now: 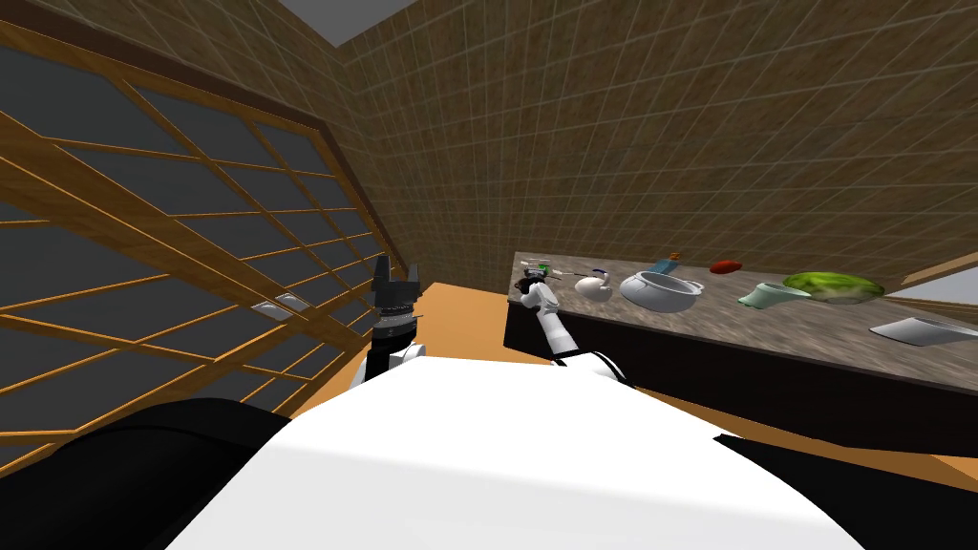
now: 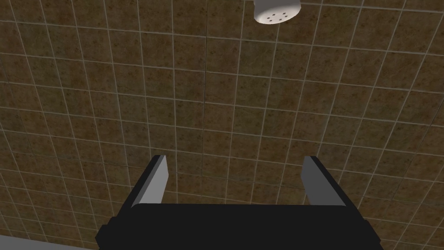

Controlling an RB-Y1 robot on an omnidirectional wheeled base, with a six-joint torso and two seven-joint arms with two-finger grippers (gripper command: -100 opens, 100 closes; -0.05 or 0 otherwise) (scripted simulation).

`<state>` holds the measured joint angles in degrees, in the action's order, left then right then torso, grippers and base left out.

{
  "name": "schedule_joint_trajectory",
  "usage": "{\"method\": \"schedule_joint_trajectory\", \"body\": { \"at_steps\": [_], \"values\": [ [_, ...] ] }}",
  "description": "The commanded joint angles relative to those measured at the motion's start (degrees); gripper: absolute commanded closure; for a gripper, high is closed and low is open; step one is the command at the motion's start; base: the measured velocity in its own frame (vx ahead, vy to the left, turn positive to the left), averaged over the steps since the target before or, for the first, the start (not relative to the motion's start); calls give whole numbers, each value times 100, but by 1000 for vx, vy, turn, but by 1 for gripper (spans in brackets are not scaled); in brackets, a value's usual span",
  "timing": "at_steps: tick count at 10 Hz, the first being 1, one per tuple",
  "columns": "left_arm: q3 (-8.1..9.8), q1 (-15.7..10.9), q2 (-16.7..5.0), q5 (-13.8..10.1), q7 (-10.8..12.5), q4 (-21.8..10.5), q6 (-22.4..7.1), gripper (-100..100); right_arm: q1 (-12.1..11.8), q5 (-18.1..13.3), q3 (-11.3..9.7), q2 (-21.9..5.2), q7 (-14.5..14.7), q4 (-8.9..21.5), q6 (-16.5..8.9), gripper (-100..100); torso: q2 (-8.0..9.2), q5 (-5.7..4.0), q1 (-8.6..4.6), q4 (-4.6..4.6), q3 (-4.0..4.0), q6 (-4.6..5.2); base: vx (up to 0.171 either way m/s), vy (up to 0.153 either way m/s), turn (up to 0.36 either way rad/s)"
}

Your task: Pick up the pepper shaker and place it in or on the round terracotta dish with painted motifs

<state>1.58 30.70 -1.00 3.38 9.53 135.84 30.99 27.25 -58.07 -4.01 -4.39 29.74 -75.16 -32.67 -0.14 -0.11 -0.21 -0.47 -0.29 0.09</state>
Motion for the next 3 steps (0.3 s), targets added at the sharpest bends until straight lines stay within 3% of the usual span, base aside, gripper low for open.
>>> {"method": "schedule_joint_trajectory", "body": {
  "at_steps": [1,3],
  "values": [
    [0,0,0,0,0,0,0,0,0,0,0,0,0,0,0,0,0,0,0,0,0,0,0,0,0],
    [0,0,0,0,0,0,0,0,0,0,0,0,0,0,0,0,-1,0,0,0,-1,0,0,0,0]
  ]
}}
